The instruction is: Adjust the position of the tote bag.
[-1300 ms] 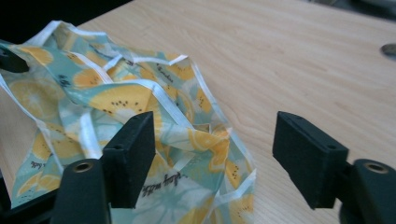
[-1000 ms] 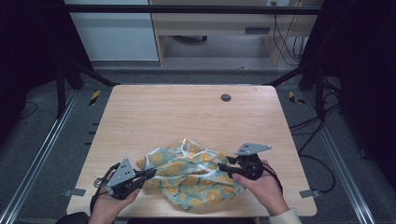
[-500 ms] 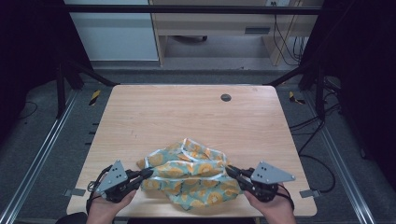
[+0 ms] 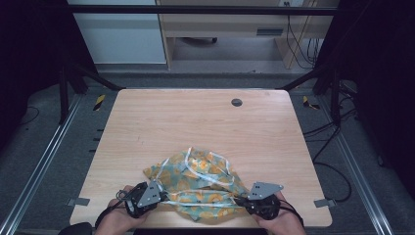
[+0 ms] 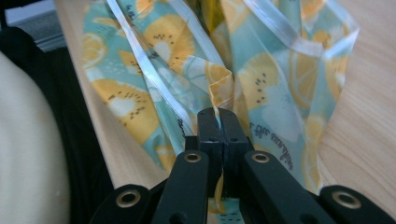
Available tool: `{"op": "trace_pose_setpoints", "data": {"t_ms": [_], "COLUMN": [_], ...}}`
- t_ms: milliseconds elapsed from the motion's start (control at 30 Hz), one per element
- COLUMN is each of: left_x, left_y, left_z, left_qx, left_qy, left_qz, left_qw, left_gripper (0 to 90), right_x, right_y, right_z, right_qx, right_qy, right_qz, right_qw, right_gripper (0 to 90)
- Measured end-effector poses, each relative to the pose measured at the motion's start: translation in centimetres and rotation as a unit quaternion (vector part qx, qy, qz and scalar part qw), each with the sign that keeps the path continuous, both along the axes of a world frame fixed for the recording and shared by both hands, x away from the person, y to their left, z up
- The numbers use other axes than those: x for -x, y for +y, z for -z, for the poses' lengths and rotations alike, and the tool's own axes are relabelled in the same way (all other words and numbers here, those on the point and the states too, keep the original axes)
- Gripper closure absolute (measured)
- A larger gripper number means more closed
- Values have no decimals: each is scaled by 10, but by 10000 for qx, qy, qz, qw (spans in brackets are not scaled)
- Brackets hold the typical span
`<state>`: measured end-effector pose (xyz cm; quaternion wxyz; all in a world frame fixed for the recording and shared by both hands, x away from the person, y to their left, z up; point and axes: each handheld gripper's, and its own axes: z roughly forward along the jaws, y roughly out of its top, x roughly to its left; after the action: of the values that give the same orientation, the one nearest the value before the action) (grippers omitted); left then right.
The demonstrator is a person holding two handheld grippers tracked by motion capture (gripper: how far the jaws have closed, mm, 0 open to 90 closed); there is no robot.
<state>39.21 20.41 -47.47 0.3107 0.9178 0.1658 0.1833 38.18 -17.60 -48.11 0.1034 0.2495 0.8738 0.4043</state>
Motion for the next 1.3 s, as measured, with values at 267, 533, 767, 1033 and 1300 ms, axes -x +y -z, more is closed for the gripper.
{"op": "trace_pose_setpoints", "data": {"t_ms": [267, 533, 767, 1033, 1300], "left_x": [3, 3, 2, 2, 4], "left_y": [3, 5, 8, 12, 18], "left_z": [-2, -4, -6, -10, -15], "left_qx": [184, 217, 259, 384, 449], "left_qy": [27, 10, -15, -113, -214], "left_qz": [-72, -132, -178, -244, -275], "left_qw": [9998, 9997, 9995, 9989, 9984], "left_gripper": [900, 900, 888, 881, 889], "right_x": [6, -2, -30, -45, -73], "right_y": [-2, 6, 35, 59, 74], "right_z": [-15, -56, -70, -66, -85], "right_qx": [-285, -535, -398, -200, -590], "right_qy": [-241, -539, -567, -400, -470], "right_qz": [197, 83, -6, -195, 166], "right_qw": [9991, 9971, 9976, 9988, 9970], "right_gripper": [559, 346, 360, 834, 894]}}
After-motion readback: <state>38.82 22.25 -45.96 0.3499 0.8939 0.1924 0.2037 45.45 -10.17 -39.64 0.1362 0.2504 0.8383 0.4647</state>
